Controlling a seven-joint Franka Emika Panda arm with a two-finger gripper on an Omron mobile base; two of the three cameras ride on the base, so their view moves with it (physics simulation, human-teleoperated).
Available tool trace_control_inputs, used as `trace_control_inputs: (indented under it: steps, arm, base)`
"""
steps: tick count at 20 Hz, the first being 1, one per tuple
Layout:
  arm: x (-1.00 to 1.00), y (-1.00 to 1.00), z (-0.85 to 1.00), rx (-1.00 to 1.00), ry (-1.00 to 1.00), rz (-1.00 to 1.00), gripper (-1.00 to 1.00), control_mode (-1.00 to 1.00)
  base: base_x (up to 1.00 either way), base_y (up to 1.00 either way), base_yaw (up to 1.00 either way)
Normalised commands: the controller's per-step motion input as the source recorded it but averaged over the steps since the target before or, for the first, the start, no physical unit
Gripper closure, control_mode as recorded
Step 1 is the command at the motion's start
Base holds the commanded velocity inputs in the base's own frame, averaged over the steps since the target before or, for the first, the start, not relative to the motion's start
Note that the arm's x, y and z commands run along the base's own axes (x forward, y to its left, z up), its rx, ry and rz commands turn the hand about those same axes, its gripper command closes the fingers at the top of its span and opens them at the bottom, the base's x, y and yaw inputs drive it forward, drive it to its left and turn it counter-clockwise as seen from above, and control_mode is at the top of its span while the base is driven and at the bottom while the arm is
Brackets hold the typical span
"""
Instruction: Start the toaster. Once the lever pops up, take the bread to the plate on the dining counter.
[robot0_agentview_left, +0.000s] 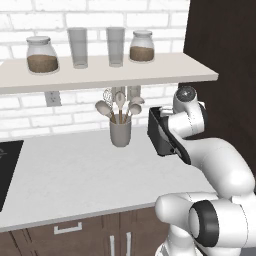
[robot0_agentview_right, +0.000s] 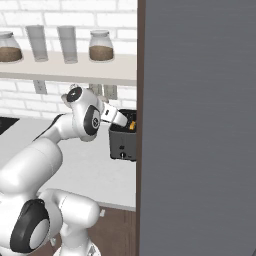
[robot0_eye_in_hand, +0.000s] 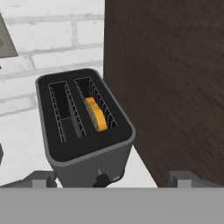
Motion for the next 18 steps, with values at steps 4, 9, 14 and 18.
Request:
trace_control_inputs:
  steps: [4,9,14,18]
  arm:
    - [0.00,0.00,0.00,0.00,0.00,0.00,-1.00,-1.00]
    - [0.00,0.00,0.00,0.00,0.00,0.00,-1.00,-1.00]
    - [0.00,0.00,0.00,0.00,0.00,0.00,-1.00,-1.00]
    - [0.00,0.00,0.00,0.00,0.00,0.00,-1.00,-1.00]
  base:
    - [0.00,0.00,0.00]
    - [0.00,0.00,0.00]
    - [0.00,0.00,0.00]
    - [0.00,0.00,0.00]
